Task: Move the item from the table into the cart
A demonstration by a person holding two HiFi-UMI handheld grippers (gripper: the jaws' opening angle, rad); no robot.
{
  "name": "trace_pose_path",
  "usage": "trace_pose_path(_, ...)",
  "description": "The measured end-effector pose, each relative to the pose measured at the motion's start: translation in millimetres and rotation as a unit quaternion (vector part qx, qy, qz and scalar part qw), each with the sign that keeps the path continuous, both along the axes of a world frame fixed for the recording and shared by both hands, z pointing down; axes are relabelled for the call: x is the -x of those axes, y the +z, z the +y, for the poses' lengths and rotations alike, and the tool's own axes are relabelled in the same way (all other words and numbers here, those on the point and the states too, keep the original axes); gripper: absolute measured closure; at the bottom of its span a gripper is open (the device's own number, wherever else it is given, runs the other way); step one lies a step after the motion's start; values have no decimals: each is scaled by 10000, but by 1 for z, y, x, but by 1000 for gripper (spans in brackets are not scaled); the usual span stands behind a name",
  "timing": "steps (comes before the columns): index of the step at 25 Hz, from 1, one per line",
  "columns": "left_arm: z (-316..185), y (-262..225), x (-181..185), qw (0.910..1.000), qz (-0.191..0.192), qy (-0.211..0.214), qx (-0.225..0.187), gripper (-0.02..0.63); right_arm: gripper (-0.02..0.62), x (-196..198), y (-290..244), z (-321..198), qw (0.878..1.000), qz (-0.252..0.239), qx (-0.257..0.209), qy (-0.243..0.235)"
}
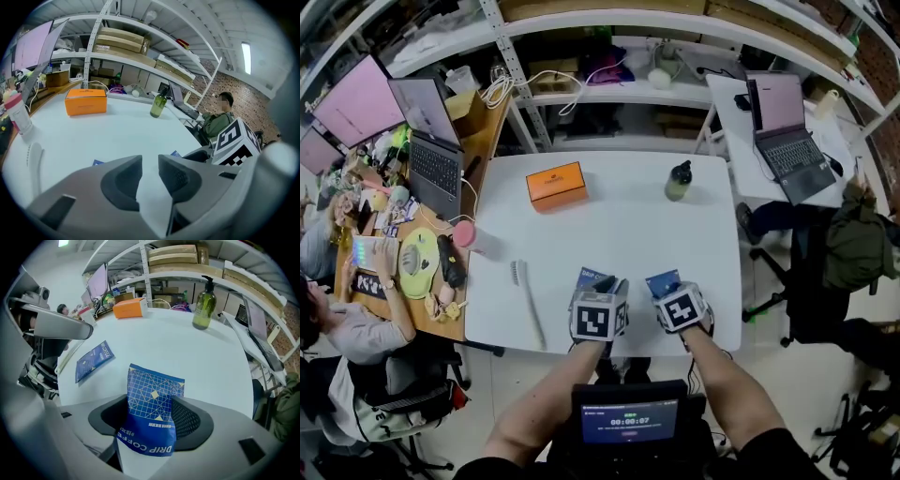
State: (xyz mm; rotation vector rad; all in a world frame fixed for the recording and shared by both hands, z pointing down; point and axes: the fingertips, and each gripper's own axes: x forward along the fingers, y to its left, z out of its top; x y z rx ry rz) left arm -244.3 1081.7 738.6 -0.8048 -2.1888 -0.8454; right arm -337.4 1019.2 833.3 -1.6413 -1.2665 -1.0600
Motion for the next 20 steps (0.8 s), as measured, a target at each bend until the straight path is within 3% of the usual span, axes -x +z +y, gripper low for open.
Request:
trace_pose_path(11,-3,-10,-4,9998,-140,126,51,488,503,20,-7,7,9983,123,279,496)
trace_pose_path(15,-9,-25,3,9994,-217,242,141,488,551,27,-29,10,9945,302,674,741)
trace_pose_path(20,-25,-63,28,9978,-296,426,423,488,557,45,-83,-3,9847,479,1336,1014)
